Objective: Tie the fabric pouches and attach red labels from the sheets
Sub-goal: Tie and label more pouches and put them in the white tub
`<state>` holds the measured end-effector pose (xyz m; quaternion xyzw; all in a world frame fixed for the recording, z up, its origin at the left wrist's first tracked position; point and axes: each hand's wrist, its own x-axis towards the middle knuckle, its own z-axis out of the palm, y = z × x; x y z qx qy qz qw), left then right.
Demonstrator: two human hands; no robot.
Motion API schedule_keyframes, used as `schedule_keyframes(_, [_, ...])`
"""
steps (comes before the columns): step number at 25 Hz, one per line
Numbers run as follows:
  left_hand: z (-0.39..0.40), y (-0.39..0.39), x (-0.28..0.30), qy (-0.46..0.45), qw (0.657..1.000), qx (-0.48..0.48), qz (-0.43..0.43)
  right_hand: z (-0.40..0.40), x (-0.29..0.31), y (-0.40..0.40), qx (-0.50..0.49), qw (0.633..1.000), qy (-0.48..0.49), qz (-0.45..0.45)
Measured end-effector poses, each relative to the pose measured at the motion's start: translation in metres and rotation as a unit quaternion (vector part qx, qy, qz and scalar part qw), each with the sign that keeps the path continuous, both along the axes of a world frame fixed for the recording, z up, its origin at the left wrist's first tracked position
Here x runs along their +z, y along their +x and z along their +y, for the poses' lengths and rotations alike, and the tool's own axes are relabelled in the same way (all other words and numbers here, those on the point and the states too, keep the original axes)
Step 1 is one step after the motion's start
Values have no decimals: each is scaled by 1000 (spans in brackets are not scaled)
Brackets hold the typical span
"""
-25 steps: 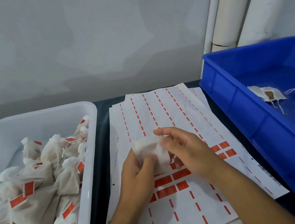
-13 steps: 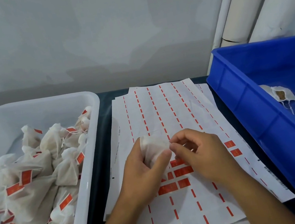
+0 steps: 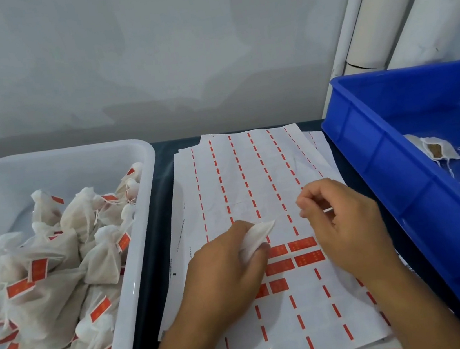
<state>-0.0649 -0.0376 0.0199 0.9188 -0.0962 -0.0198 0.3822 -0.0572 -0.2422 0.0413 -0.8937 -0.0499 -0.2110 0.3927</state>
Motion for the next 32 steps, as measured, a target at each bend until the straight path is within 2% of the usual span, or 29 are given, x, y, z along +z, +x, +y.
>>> schedule_keyframes(2, [-2,-1,1,26,999,-12,-17,3,2,0,-23,999,38,15])
schedule_keyframes(4, [-3,-2,-2,38,998,-19,-39,12,4,-2,-8,987,145,64])
schedule_keyframes(6, [-4,-2,-4,54,997,-22,-59,18,8,-3,34,953,271,130])
schedule_keyframes(8, [-5,-2,-4,72,995,-23,-59,19,11,-4,37,926,345,151])
schedule_keyframes(15, [-10,-2,3,134,990,-38,-37,21,13,-6,5,914,392,104])
schedule_keyframes(17, [-10,-4,5,78,995,-17,-55,21,14,-7,10,917,388,90])
schedule_keyframes(19, [-11,-8,9,-21,996,30,-85,21,14,-8,27,922,380,76])
schedule_keyframes(21, [-15,-7,12,-148,988,40,1,21,15,-10,48,924,374,67])
schedule_keyframes(22, [-16,-8,13,-204,976,23,76,22,15,-11,60,926,367,65])
schedule_keyframes(24, [-18,-8,16,-259,946,7,193,23,14,-13,99,928,352,67])
schedule_keyframes(26, [-19,-6,15,-311,918,12,246,26,12,-15,152,927,333,81])
schedule_keyframes(30, [-13,-2,15,-425,857,29,290,34,8,-20,218,929,266,138])
schedule_keyframes(32, [-8,0,17,-483,814,32,322,36,6,-20,231,932,229,158])
